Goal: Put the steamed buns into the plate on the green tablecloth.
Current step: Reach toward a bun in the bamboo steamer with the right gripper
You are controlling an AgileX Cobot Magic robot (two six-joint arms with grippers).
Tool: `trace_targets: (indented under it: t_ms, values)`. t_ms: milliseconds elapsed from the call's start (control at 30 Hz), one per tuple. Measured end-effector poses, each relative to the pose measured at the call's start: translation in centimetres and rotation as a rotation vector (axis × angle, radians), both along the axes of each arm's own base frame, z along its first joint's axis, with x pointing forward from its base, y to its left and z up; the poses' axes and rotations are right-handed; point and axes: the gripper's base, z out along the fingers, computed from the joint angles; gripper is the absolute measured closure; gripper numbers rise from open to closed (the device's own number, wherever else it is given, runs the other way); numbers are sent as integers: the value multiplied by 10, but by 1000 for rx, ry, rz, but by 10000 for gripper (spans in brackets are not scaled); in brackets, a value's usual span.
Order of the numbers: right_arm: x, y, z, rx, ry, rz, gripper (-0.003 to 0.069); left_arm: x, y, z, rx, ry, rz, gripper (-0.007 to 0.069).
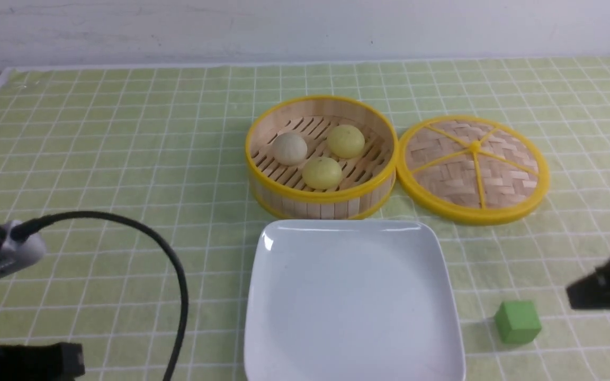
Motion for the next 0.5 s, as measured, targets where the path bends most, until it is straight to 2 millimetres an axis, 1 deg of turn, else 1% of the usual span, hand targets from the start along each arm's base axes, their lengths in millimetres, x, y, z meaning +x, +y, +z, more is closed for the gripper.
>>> trace_targets:
  t_ms: [33, 133, 200, 300, 367, 433, 467, 500]
  values:
    - [15, 5, 1, 17, 0, 26, 596, 3, 0, -1, 1, 6, -1, 620]
    - [47, 22, 3, 27, -6, 91, 543, 8, -1, -4, 2, 8, 0, 602]
    - [71, 40, 4, 13, -10, 149, 509, 9, -1, -4, 1, 3, 1, 582]
    - [105, 73, 5, -37, -30, 224, 439, 11, -1, -3, -1, -15, 6, 543]
    - [133, 95, 6, -95, -58, 254, 383, 12, -1, -3, -1, -26, 8, 510]
    - [158, 110, 6, -147, -88, 251, 327, 12, -1, -2, -2, -31, 9, 473]
    - [165, 113, 6, -168, -95, 246, 306, 12, -1, -2, -2, -32, 9, 462]
    - [171, 117, 9, -174, -115, 244, 295, 12, -1, -2, -2, -32, 9, 454]
